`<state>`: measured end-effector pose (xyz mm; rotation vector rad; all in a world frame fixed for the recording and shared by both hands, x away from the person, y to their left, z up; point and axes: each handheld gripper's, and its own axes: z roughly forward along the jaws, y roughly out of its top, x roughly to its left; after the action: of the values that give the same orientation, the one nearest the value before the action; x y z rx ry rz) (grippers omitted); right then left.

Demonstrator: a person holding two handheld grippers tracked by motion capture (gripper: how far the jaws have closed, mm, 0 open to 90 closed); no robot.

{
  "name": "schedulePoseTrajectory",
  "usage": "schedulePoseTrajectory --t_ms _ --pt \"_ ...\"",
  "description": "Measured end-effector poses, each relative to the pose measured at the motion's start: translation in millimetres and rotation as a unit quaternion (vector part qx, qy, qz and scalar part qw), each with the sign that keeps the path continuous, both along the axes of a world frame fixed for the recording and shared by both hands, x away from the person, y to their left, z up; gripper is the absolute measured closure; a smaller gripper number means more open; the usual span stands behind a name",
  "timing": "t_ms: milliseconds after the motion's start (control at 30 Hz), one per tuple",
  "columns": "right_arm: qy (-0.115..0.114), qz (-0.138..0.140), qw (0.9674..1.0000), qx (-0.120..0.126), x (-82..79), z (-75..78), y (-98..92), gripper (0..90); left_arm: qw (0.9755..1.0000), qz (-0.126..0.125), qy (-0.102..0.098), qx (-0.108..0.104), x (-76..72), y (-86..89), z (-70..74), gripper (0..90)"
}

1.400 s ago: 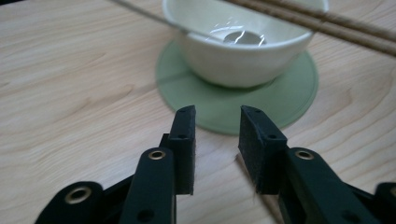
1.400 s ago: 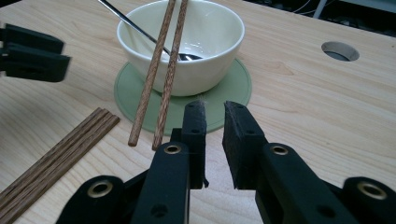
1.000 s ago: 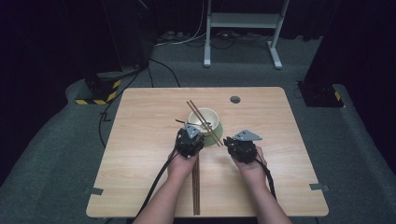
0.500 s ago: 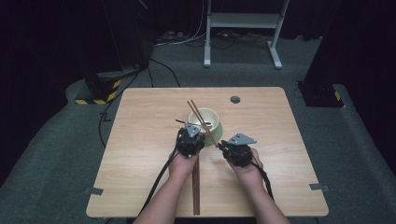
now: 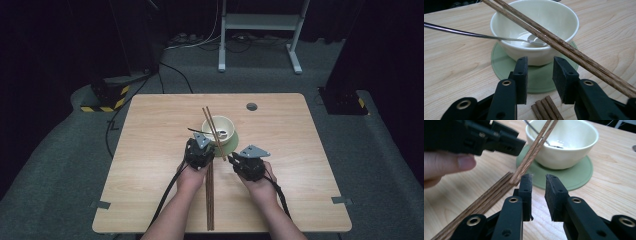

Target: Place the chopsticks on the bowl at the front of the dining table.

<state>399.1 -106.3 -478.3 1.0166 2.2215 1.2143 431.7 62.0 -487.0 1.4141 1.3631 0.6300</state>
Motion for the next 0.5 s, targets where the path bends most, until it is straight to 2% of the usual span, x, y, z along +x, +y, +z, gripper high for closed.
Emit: schedulePoseTrajectory --t_ms 33,100,333,400,500 --pt "0.003 -0.002 1.0000 0.004 0.2 0.1 -0.7 73.0 0.9999 0.005 -0.002 -0.009 1.1 -1.1 -0.1 64.8" --pt "0.005 -0.006 1.0000 0.005 0.6 -0.9 -0.1 72.3 1.0000 0.000 0.002 -0.005 1.8 -1.1 0.6 64.7" --pt "0.004 -0.002 1.0000 0.005 0.7 -4.0 3.5 71.8 1.0000 -0.001 -0.002 -0.005 2.7 -7.1 -1.3 64.8" --pt "0.004 -0.002 1.0000 0.005 -0.2 -3.5 3.9 71.4 1.0000 -0.006 -0.004 0.003 1.7 -7.2 -2.4 64.7" --pt "0.002 0.000 1.0000 0.003 -1.1 -3.6 5.0 71.5 0.9999 -0.004 -0.006 -0.008 2.1 -8.6 -2.6 64.7"
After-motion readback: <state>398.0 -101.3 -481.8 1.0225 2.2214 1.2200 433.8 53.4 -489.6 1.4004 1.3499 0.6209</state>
